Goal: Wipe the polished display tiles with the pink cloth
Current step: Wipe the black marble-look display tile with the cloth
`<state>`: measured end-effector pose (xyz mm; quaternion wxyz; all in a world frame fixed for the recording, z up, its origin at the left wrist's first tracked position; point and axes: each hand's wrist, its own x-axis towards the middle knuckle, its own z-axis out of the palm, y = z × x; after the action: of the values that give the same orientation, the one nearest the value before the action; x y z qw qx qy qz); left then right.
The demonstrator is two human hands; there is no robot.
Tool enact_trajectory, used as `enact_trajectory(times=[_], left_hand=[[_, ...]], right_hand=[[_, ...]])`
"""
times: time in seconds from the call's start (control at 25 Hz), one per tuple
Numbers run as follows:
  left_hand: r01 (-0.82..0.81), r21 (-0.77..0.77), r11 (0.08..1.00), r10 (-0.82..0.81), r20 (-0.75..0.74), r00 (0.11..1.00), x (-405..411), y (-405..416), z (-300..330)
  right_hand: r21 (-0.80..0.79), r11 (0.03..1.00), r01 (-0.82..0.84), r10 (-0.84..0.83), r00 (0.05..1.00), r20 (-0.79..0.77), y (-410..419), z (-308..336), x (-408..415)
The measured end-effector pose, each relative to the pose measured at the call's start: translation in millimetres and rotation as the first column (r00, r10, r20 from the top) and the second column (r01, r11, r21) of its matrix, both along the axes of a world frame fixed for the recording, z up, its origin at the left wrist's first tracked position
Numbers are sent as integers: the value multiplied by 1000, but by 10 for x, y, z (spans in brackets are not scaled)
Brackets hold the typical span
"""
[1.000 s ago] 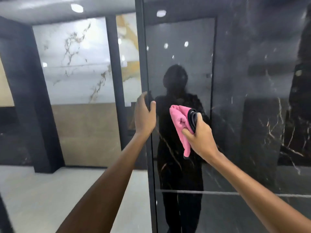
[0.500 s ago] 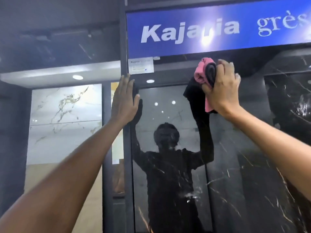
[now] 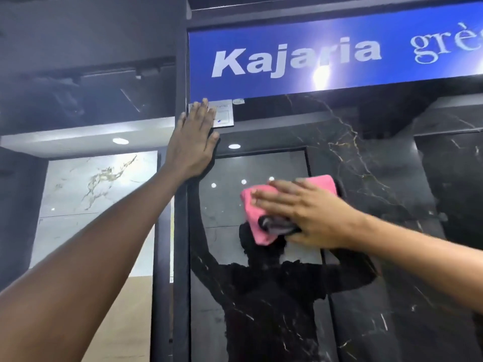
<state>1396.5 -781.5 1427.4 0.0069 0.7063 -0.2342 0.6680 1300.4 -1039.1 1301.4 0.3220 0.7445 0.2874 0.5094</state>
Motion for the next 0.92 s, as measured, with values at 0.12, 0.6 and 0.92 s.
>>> enact_trajectory(times=[0.12, 0.6, 0.92], left_hand=[[19, 3, 1000, -19, -4, 1000, -15, 1, -4], [101, 132, 986, -102, 1, 995, 40, 254, 30], [100, 228, 968, -90, -55, 994, 46, 417, 3]], right_hand=[[491, 871, -29, -61, 984, 165, -129, 1057, 32], [85, 992, -94, 81, 986, 144, 134, 709, 147], [-136, 987, -88, 81, 995, -54, 703, 7, 304]])
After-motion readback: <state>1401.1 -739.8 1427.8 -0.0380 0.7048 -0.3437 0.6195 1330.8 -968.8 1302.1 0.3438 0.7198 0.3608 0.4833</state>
